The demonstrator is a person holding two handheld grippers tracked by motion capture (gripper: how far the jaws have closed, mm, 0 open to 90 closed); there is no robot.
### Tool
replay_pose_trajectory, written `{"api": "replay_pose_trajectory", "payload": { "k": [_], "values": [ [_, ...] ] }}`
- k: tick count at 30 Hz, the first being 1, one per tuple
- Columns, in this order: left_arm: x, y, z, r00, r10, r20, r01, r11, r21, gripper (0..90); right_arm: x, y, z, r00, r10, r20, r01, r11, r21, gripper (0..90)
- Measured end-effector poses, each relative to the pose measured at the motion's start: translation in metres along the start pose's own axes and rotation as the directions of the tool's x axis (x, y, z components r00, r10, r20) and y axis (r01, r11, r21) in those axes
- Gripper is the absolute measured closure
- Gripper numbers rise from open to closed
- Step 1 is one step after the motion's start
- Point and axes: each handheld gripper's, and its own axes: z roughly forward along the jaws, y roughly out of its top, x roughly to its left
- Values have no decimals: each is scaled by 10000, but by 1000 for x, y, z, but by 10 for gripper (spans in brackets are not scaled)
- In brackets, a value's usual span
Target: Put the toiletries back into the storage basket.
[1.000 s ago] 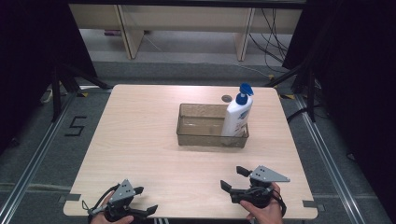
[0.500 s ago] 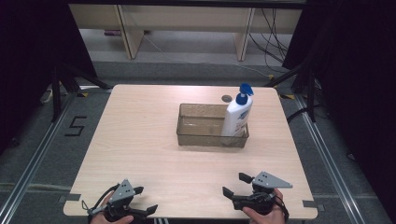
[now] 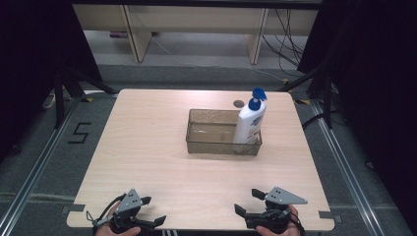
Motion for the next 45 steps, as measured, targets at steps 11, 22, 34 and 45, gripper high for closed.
{"api": "replay_pose_trajectory", "payload": {
  "k": [11,22,34,45],
  "values": [
    [0,0,0,9999,65,84,-64,10000,-37,151,0,-8,-7,9992,-133,371,118,9991,404,155],
    [1,0,-1,9999,157,31,-157,9999,53,151,1,-13,-11,9986,-244,462,220,9985,505,155],
    [0,0,0,10000,48,43,-48,10000,-66,151,2,-13,-10,9990,-166,418,136,9974,710,155],
    [0,0,1,10000,79,49,-79,10000,-42,151,1,-14,-9,9984,-259,496,221,9968,766,155]
  ]
}}
